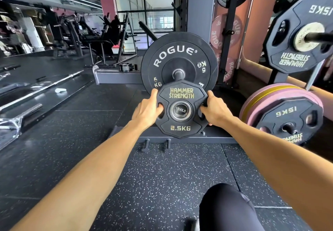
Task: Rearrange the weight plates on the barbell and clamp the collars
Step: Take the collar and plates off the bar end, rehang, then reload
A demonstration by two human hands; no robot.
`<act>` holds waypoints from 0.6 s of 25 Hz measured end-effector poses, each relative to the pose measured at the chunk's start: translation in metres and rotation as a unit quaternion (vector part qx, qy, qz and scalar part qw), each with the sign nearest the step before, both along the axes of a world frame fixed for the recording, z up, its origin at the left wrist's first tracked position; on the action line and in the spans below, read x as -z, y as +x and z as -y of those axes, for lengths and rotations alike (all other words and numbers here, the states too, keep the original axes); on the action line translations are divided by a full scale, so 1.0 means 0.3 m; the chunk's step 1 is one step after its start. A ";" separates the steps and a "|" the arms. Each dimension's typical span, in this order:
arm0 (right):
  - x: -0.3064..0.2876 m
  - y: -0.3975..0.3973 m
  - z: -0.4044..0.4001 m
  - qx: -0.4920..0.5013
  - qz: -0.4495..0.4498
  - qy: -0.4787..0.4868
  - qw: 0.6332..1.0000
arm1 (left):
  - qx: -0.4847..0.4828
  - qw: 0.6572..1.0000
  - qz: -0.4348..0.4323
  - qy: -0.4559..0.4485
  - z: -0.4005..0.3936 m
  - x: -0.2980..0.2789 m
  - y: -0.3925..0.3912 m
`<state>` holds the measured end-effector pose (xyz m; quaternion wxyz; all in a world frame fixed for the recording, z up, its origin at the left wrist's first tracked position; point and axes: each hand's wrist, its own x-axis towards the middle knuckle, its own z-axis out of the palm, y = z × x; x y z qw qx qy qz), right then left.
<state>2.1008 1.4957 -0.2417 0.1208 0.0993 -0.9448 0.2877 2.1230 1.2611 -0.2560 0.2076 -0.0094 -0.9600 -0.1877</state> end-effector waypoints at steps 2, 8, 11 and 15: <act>0.019 -0.001 0.003 0.002 -0.017 0.000 1.000 | -0.011 1.000 -0.022 -0.006 0.000 0.026 -0.005; 0.034 -0.076 0.015 0.007 -0.046 0.017 0.999 | -0.006 1.000 -0.026 0.010 0.002 0.063 -0.074; 0.039 -0.148 0.023 0.013 -0.049 0.021 0.999 | -0.006 1.000 -0.030 0.004 0.011 0.066 -0.132; 0.049 -0.244 0.036 0.041 -0.057 0.047 0.996 | -0.032 0.998 -0.032 -0.045 0.016 0.071 -0.219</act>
